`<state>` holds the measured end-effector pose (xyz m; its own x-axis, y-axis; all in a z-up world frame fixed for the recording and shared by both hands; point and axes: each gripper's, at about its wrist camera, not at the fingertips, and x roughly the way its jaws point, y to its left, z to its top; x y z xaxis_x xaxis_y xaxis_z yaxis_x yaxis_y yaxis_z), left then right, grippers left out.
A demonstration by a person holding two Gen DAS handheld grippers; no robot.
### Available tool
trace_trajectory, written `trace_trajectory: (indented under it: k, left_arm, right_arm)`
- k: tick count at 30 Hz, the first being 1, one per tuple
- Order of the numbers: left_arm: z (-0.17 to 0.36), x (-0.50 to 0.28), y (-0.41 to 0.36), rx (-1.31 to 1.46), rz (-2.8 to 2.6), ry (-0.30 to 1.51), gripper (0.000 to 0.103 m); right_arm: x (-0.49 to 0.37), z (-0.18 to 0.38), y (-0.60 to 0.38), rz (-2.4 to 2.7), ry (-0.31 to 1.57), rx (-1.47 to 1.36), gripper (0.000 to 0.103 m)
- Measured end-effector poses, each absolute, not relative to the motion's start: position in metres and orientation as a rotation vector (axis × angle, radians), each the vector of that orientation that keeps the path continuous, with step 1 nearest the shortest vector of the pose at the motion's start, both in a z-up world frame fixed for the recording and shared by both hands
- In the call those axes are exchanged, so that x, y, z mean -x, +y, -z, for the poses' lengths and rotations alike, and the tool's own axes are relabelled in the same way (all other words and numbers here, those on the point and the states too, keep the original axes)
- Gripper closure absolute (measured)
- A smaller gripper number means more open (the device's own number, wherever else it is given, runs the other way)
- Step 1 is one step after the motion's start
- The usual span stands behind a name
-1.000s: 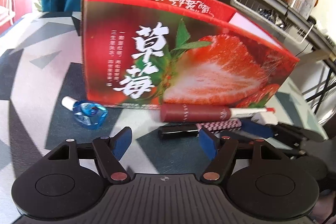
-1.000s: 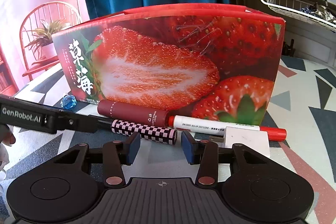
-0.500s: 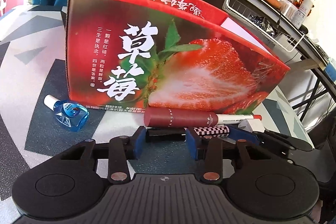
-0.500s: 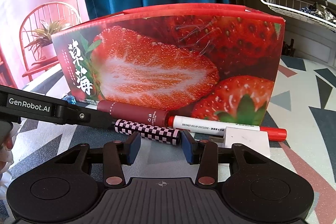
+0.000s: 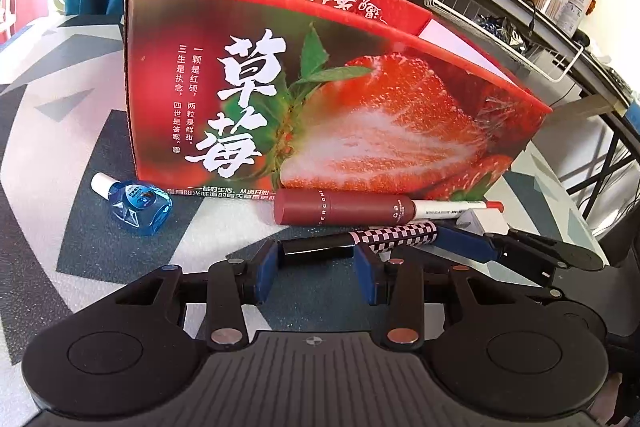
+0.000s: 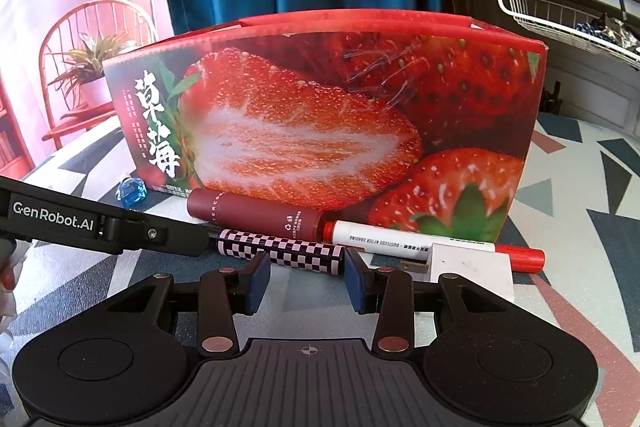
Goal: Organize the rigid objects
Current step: 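Close the left tool on the checkered pen and lift it, then lower the checkered pen into the red box and open the left tool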
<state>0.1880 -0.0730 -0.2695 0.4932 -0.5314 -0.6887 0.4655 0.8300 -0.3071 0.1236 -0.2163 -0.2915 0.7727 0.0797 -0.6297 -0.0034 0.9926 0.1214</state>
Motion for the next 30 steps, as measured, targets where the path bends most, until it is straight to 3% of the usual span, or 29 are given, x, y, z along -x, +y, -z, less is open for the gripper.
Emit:
trace_trajectory:
  k: [11,25,30]
  left_arm:
    - [0.245,-0.169,-0.073,0.069,0.621,0.803,0.059]
    - [0.169,-0.167,-0.072,0.101,0.644,0.592,0.059]
    - [0.151,-0.194,-0.076,0.136,0.647,0.596,0.059]
  right_arm:
    - [-0.108,0.268,-0.214,-0.040,0.638,-0.080,0.066]
    - [-0.115,0.187,-0.227,-0.025,0.422,-0.056,0.066]
    - [-0.138,0.168,-0.234,-0.025,0.416,-0.053,0.066]
